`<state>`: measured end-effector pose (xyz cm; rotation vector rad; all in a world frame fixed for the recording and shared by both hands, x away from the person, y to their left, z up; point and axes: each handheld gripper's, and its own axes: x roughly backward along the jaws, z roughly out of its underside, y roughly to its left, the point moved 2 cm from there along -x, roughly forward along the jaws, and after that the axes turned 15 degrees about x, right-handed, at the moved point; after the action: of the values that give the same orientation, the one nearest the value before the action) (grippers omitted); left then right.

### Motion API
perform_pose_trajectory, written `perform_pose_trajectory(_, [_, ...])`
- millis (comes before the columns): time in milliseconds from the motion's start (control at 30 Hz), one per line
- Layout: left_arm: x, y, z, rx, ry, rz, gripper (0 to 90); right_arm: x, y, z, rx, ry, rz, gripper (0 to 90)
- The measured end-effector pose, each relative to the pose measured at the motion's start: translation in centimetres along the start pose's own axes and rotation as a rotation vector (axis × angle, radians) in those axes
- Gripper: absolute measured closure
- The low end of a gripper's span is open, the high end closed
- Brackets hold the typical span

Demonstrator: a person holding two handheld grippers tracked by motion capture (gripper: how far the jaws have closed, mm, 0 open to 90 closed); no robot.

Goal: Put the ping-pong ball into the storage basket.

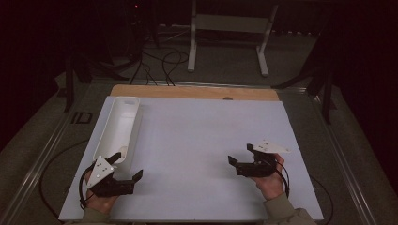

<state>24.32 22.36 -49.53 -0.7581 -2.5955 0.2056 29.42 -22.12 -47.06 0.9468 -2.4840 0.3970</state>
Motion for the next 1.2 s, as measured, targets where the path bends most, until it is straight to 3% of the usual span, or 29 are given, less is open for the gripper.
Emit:
perform_pose_trajectory(333, [0.0,0.0,-0.1,0.007,0.001,-0.001,1.3,2.3,-0.7,3.3,-0.043,-0.083,0.051,9.1])
perform_pose_trajectory(567, [0.0,0.0,-0.1,0.007,0.003,-0.005,1.3,3.3,-0.9,4.3,-0.041,-0.128,0.093,9.1])
perform_pose_trajectory(733, [0.0,0.0,-0.1,0.010,0.001,-0.008,1.3,4.4,-1.0,5.0,-0.023,-0.182,0.153,8.9])
perform_pose_trajectory(900, [0.2,0.1,-0.2,0.019,-0.001,-0.020,0.1,4.8,-1.0,5.1,-0.007,-0.201,0.199,8.9])
perform_pose_trajectory(1200, [0.8,0.7,-0.4,0.047,-0.022,-0.039,0.0,4.5,-0.7,5.2,0.018,-0.185,0.214,8.9])
